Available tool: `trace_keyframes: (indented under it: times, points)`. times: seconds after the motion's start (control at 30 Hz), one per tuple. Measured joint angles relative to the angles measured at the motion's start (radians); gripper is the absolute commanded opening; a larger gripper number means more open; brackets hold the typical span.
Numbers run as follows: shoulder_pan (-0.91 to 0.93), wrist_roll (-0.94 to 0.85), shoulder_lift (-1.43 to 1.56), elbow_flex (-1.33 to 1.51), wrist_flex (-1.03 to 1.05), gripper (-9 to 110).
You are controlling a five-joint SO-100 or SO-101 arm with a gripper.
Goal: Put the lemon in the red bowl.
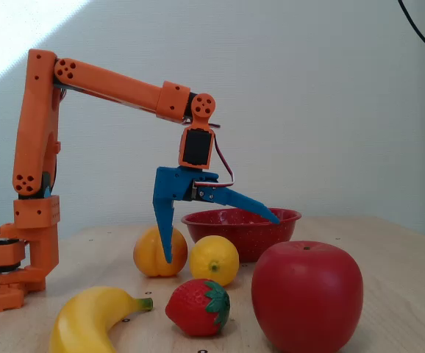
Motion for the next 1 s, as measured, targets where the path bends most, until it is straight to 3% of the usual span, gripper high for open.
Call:
trace_keyframes:
  times: [1.0]
  points:
    - [-0.051,0.0,-0.132,-0.054,-0.075,73]
